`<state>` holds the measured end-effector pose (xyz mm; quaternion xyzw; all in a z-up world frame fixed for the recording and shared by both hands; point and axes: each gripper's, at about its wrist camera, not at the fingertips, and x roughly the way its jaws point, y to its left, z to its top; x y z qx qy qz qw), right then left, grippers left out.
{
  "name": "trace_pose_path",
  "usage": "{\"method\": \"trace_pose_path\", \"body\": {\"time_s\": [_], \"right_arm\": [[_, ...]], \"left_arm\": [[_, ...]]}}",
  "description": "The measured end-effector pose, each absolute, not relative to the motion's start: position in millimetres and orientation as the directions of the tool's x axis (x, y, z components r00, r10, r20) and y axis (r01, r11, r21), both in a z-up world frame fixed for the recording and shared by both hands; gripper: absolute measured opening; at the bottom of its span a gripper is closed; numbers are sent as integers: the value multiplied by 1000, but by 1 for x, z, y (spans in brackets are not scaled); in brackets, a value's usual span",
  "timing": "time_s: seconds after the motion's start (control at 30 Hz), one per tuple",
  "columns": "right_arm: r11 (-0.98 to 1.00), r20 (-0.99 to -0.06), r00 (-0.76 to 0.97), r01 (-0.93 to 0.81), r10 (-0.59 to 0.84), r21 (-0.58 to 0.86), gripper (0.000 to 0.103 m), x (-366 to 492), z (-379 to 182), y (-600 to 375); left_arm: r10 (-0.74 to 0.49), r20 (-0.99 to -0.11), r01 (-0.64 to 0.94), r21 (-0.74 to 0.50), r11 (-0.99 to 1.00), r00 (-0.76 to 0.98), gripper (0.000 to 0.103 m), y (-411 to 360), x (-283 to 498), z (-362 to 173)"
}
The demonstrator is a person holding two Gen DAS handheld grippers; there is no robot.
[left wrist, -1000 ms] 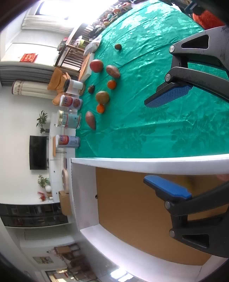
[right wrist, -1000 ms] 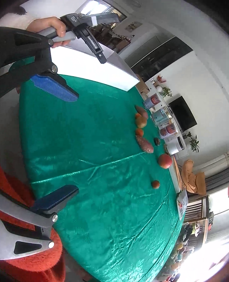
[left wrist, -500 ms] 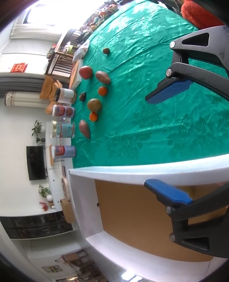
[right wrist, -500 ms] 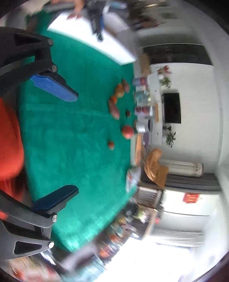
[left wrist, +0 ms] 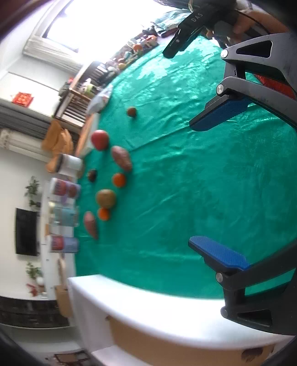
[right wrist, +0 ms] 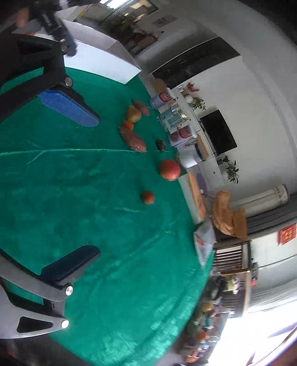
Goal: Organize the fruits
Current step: 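Move both tools back over the green tablecloth, then grasp the brown pear-like fruit with the left gripper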
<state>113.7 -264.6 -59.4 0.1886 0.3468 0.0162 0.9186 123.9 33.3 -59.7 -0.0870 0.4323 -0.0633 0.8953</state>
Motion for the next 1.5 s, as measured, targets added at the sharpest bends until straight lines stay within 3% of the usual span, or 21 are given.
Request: {"method": "trace_pose_path", "body": {"time_s": [0.13, 0.27, 0.47, 0.67, 0.97, 1.0, 1.03, 1.07, 1.17, 1.33, 1.5], "right_arm": [[930, -701, 700, 151, 138, 334, 103, 127, -123, -242], [944, -701, 708, 167, 87, 286, 103, 130, -123, -243], [924, -774, 618, 203, 137, 325, 103, 142, -138, -253], [929, -775, 616, 188, 142, 319, 103, 144, -141, -249], [934, -780, 611, 186, 135, 307, 103, 146, -140, -246], [933, -779, 612, 186, 136, 309, 103, 146, -140, -246], [932, -778, 613, 186, 138, 312, 103, 146, -140, -247], [931, -777, 613, 186, 139, 313, 103, 146, -140, -247], [931, -778, 614, 187, 138, 313, 103, 146, -140, -247], [934, -780, 612, 189, 130, 304, 103, 146, -140, -246], [936, -782, 611, 190, 125, 298, 103, 145, -140, -244]], "left_arm": [[-55, -811, 5, -64, 998, 583, 94, 19, 152, -108], [48, -811, -4, 56, 998, 583, 94, 15, 181, -130], [-7, -796, -84, -72, 994, 606, 94, 31, 223, -120], [-55, -744, -159, -213, 964, 666, 94, 43, 302, -90], [89, -780, -187, -36, 982, 620, 91, 20, 376, -105], [92, -782, -190, -35, 981, 616, 84, 21, 377, -108], [89, -786, -187, -35, 982, 612, 61, 22, 378, -112], [56, -791, -163, -56, 985, 609, 50, 22, 378, -114], [61, -782, -146, -38, 989, 620, 50, 23, 369, -114], [-10, -761, -134, -127, 983, 649, 50, 37, 313, -99], [-73, -769, -22, -112, 993, 635, 50, 31, 244, -94]]}}
